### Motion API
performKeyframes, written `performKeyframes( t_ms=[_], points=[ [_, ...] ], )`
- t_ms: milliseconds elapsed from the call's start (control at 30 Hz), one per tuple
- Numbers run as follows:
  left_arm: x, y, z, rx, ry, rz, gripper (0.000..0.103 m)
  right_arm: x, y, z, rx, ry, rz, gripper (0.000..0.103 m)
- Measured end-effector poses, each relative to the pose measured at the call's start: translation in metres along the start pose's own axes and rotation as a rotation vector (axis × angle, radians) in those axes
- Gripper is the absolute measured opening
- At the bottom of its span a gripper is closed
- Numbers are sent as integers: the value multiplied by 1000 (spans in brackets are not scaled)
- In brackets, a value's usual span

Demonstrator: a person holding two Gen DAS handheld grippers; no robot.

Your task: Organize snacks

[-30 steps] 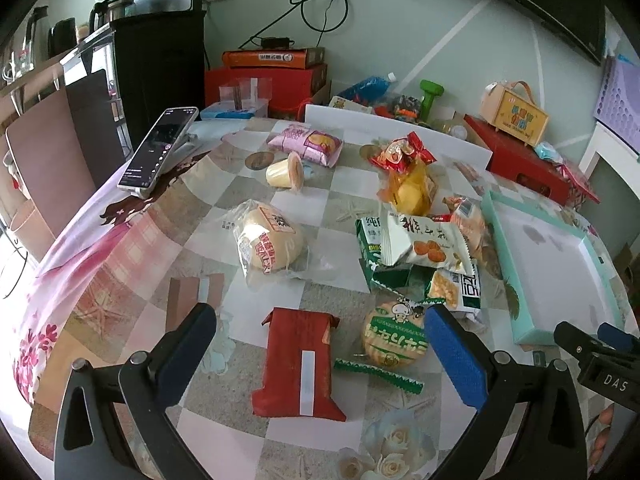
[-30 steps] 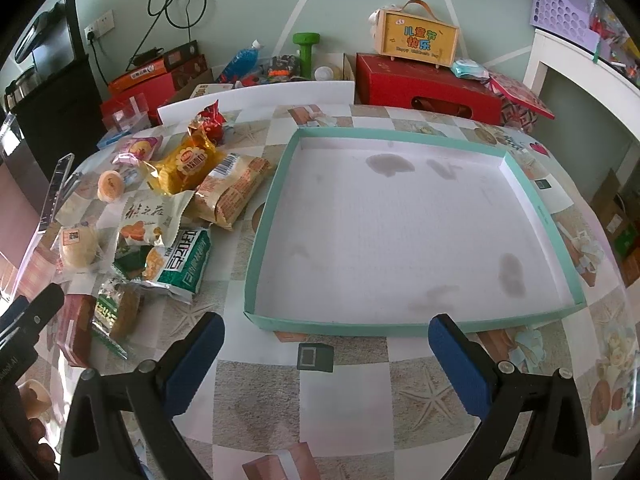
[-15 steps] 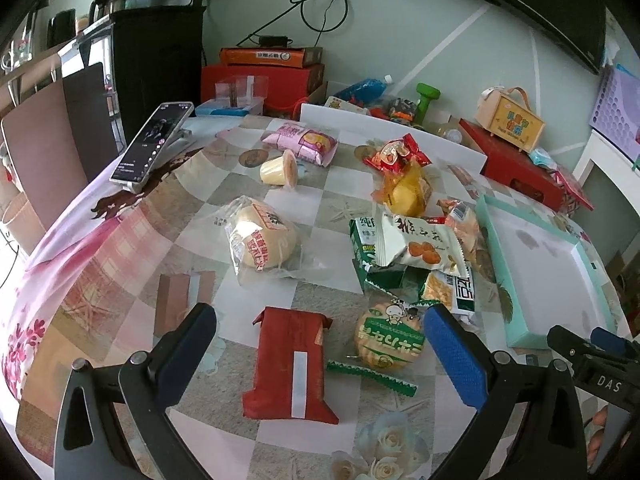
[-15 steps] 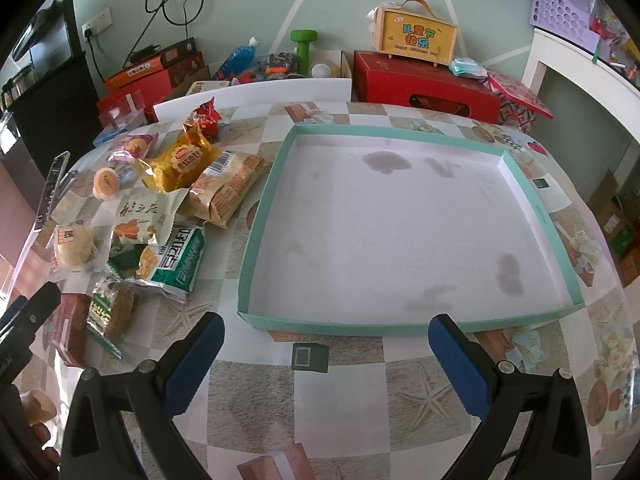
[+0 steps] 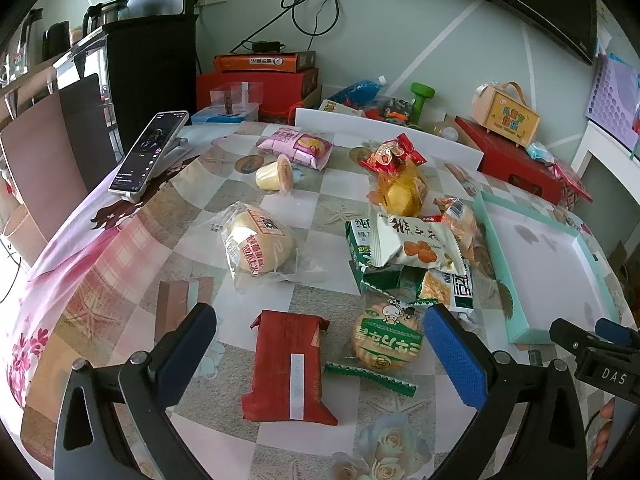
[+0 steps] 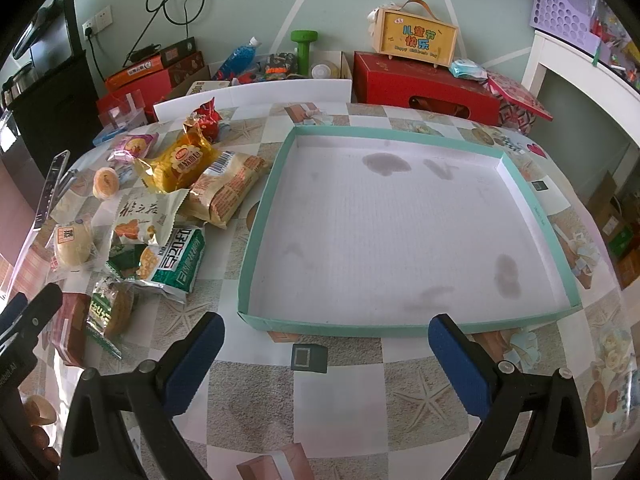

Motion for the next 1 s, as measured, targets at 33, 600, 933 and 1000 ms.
performKeyframes(
  t_ms=[33, 600, 933, 1000],
  points=[
    [0, 0, 0, 0, 1, 0, 103, 0, 0, 0, 0, 0, 0, 103],
    [-1, -1, -2, -8, 16, -7, 103, 0, -1, -1, -4, 1, -3, 103],
    [-2, 1, -2, -10, 16, 3, 103, 1, 0, -1, -7, 0, 1, 103],
    [-2, 1, -2, -12, 14, 7, 103, 1, 1, -1, -6, 2, 4, 103]
  ],
)
Point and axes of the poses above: each gripper's, at about its wrist camera, not at the fingertips, and z roughly against the way its jaws point, y to its left, x to its top, the point moved 4 cm from there along -z, roughly the way its jaws point, and after that the axes turned 14 degrees about -z, right-handed, at the moved point
